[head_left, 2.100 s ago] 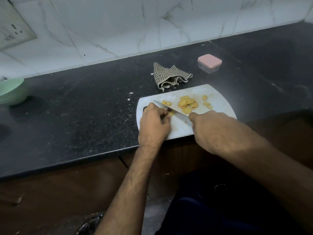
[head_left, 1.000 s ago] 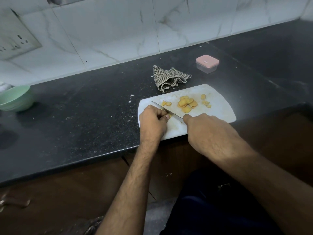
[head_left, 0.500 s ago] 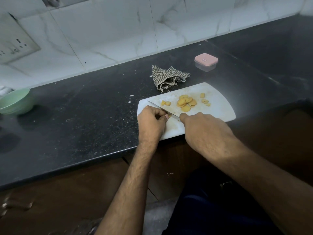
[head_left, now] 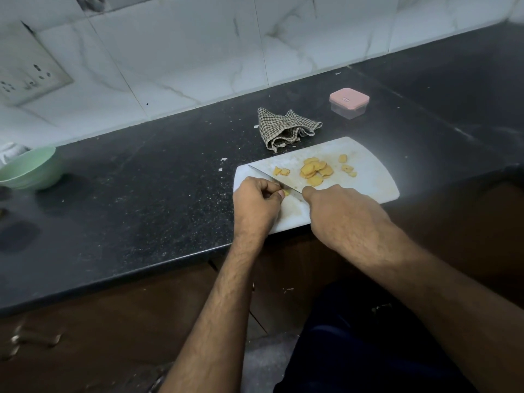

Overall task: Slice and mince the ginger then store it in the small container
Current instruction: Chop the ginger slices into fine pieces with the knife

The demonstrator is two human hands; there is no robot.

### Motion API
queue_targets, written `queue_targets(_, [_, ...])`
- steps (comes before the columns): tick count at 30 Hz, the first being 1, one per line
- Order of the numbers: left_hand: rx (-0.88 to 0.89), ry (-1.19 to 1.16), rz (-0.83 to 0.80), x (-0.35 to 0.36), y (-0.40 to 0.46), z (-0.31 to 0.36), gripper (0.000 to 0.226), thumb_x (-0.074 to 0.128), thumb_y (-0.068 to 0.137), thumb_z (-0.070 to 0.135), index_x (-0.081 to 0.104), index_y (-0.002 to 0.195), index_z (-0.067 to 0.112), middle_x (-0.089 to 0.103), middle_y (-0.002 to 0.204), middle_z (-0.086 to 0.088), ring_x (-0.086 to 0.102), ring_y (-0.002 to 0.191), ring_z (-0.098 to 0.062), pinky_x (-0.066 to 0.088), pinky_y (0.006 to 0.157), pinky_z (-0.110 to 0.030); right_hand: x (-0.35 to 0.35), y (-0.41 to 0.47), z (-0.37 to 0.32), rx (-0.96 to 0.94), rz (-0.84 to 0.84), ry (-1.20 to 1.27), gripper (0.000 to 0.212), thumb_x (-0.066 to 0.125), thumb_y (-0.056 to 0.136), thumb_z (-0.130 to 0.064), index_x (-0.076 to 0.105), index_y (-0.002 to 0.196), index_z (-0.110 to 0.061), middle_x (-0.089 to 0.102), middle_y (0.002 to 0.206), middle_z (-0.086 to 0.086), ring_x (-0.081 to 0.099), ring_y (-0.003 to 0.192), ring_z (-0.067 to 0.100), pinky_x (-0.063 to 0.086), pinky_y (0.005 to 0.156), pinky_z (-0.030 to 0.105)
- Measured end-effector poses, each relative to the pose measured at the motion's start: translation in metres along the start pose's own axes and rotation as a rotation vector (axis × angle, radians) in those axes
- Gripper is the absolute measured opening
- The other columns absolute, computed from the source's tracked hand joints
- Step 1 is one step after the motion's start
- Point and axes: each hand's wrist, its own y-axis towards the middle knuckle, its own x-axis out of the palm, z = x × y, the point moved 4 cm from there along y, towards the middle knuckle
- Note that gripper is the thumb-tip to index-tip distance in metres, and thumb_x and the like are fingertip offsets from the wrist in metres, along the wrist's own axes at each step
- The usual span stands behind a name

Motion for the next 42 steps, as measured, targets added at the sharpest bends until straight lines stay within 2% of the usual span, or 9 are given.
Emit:
queue_targets(6, [-0.015,-0.012,0.011,-0.004,0.000,0.001,0.002,0.079,0.087,0.018,0.079,0.085,0.018,0.072,0.078,0.010,0.060,0.068,0.000,0.041,0.055,-0.002,-0.011,-0.010,0.001,0.009,0.014,-0.024,0.038,0.038,0.095,-0.009,0.047,0.129,-0.024,0.038,0.078,-0.001,0.040,0.073,0.018,0.037,0.069,0.036])
queue_targets(9, [-0.021,-0.008,0.009,-0.003,0.000,0.000,0.003,0.077,0.089,0.016,0.079,0.086,0.016,0.071,0.077,0.011,0.059,0.066,0.001,0.041,0.055,-0.002,-0.008,-0.012,-0.001,0.002,-0.022,-0.024,0.039,0.039,0.096,-0.008,0.046,0.131,-0.023,0.040,0.078,0.000,0.037,0.066,0.014,0.038,0.069,0.035])
queue_targets(15, [-0.021,-0.010,-0.023,-0.002,-0.003,0.004,0.008,0.072,0.091,0.011,0.076,0.085,0.013,0.069,0.075,0.009,0.057,0.064,0.001,0.040,0.053,-0.004,-0.001,0.002,-0.005,0.006,-0.039,0.002,0.042,0.040,0.095,-0.006,0.044,0.133,-0.023,0.037,0.078,-0.001,0.043,0.079,0.021,0.038,0.070,0.036])
queue_targets(22, [-0.027,0.001,-0.029,-0.006,-0.001,0.007,0.012,0.073,0.091,0.014,0.073,0.080,0.019,0.066,0.071,0.010,0.055,0.062,0.001,0.040,0.052,-0.004,-0.010,-0.002,0.006,0.013,0.002,-0.019,0.034,0.041,0.096,-0.012,0.049,0.126,-0.026,0.040,0.078,-0.002,0.036,0.064,0.013,0.038,0.067,0.035])
queue_targets(26, [-0.037,-0.003,-0.017,-0.004,-0.001,0.004,0.011,0.074,0.090,0.013,0.074,0.079,0.017,0.066,0.070,0.010,0.054,0.060,0.000,0.040,0.051,-0.004,-0.010,-0.004,0.004,0.013,-0.047,-0.027,0.041,0.041,0.094,-0.007,0.047,0.130,-0.025,0.038,0.077,-0.001,0.034,0.064,0.014,0.038,0.069,0.035])
queue_targets(31, [-0.030,-0.007,-0.015,-0.004,-0.002,0.004,0.012,0.073,0.090,0.013,0.074,0.079,0.016,0.071,0.075,0.007,0.056,0.061,0.001,0.041,0.053,-0.004,-0.004,0.008,-0.004,0.017,-0.102,-0.037,0.045,0.046,0.092,-0.006,0.045,0.133,-0.025,0.037,0.078,0.000,0.044,0.081,0.022,0.041,0.072,0.037])
queue_targets(36, [-0.033,0.002,-0.015,-0.003,-0.003,0.003,0.010,0.074,0.089,0.014,0.074,0.080,0.017,0.068,0.072,0.009,0.055,0.061,0.000,0.040,0.052,-0.005,-0.002,0.016,-0.004,0.037,-0.129,-0.020,0.044,0.045,0.095,-0.009,0.047,0.133,-0.030,0.038,0.082,0.000,0.046,0.090,0.025,0.050,0.086,0.041])
queue_targets(39, [-0.039,0.001,-0.022,-0.002,-0.002,0.004,0.010,0.075,0.090,0.016,0.073,0.080,0.018,0.068,0.073,0.009,0.055,0.062,0.000,0.037,0.050,-0.006,-0.004,0.011,-0.001,0.024,-0.088,-0.029,0.044,0.043,0.096,-0.012,0.047,0.136,-0.029,0.039,0.086,0.000,0.043,0.088,0.024,0.044,0.078,0.037])
queue_targets(42, [-0.035,-0.008,-0.010,-0.003,0.002,0.002,0.011,0.074,0.089,0.016,0.073,0.079,0.018,0.068,0.073,0.007,0.055,0.061,-0.001,0.038,0.052,-0.009,-0.006,0.005,-0.004,0.012,-0.079,-0.054,0.045,0.046,0.094,-0.010,0.047,0.136,-0.026,0.037,0.080,-0.001,0.042,0.081,0.022,0.039,0.072,0.035])
